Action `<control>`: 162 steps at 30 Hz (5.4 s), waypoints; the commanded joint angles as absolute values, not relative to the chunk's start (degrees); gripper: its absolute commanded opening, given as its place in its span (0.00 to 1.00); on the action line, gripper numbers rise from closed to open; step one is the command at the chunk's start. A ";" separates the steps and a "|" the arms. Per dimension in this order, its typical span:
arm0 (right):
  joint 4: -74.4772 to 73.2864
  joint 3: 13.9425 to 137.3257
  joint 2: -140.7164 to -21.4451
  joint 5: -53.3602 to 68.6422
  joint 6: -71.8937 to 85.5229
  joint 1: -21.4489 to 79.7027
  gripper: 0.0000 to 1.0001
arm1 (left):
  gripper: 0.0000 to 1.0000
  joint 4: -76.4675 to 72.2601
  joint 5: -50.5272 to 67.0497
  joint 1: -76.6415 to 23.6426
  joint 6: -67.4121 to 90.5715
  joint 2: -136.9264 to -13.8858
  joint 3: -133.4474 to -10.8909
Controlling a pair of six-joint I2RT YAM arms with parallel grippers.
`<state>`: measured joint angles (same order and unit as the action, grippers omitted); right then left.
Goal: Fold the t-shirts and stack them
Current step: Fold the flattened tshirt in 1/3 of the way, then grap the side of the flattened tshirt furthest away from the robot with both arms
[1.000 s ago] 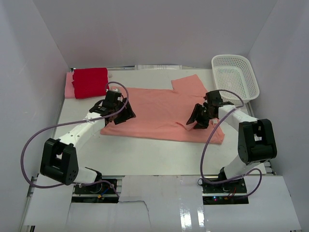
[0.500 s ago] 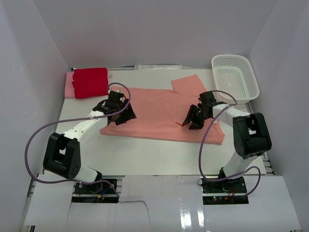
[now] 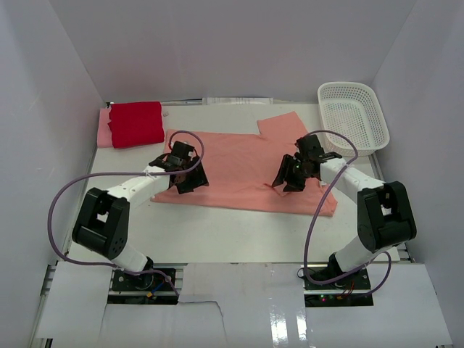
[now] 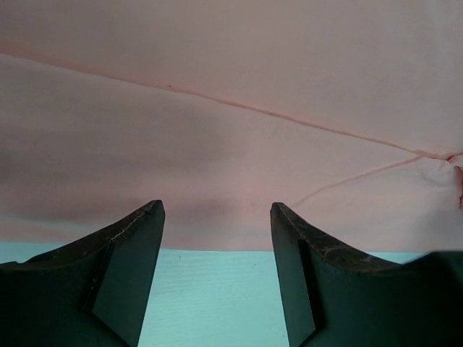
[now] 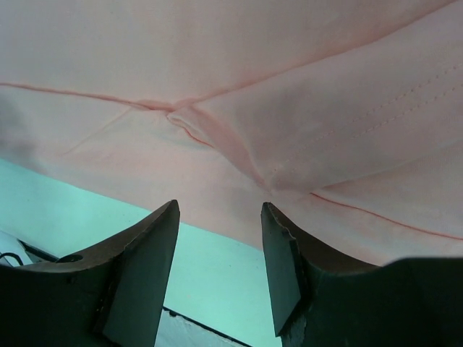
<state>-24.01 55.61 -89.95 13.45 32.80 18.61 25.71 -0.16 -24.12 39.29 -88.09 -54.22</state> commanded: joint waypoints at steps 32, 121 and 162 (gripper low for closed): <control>-31.20 62.84 -98.43 -1.76 26.72 22.85 0.22 | 0.71 25.93 -2.46 -25.31 39.46 -87.19 -55.20; 6.24 121.73 -148.80 -13.36 5.71 8.53 0.54 | 0.80 28.92 8.96 3.08 27.95 -125.42 -107.67; 7.12 122.26 -148.97 -8.88 7.56 8.00 0.08 | 0.76 26.46 14.77 2.99 29.62 -129.73 -110.40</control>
